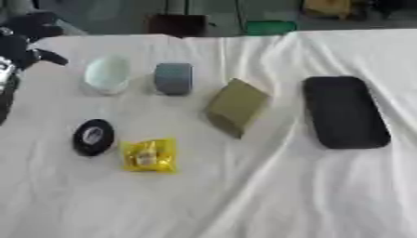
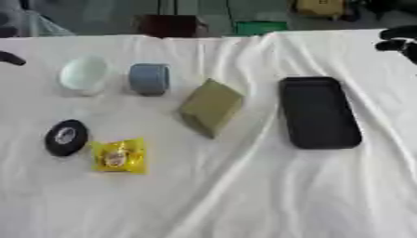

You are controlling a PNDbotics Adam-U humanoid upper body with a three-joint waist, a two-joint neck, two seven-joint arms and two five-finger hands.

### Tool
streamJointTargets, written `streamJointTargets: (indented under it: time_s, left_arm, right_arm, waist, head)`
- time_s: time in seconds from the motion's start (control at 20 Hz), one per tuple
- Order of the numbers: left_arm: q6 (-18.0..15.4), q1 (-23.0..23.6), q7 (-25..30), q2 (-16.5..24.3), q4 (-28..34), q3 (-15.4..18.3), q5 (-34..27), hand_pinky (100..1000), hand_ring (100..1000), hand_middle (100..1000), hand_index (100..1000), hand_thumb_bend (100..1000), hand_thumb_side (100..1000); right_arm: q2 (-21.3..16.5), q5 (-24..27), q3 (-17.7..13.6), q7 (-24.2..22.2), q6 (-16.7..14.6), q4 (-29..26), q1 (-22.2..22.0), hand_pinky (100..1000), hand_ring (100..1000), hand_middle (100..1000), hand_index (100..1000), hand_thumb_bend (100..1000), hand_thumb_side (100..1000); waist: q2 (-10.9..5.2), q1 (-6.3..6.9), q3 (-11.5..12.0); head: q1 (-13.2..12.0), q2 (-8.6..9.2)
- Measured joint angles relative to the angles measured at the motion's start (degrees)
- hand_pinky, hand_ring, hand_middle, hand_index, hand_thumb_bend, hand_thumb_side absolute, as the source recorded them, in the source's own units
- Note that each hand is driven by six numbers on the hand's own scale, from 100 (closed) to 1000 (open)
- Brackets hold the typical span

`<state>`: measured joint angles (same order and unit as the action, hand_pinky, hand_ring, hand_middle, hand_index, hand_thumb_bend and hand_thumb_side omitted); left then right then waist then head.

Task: Pick up objects on the table and place them in the box.

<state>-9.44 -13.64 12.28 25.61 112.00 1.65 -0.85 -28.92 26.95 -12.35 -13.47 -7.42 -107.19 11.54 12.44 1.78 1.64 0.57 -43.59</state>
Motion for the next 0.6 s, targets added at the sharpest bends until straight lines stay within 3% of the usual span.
streamJointTargets:
  time_s: [0.6]
  left_arm:
    - [0.1,0.0,1.0,0.0,-0.1,0.0,0.9,670,883,866,876,100,922]
  right_arm:
    - [0.0,-0.1,-0.3,-0.1,-0.1,0.0,0.0,679,684,809,884,100,776]
  waist:
    - [0.07,-0.12,0.1]
  head:
    - [0.0,-0.26]
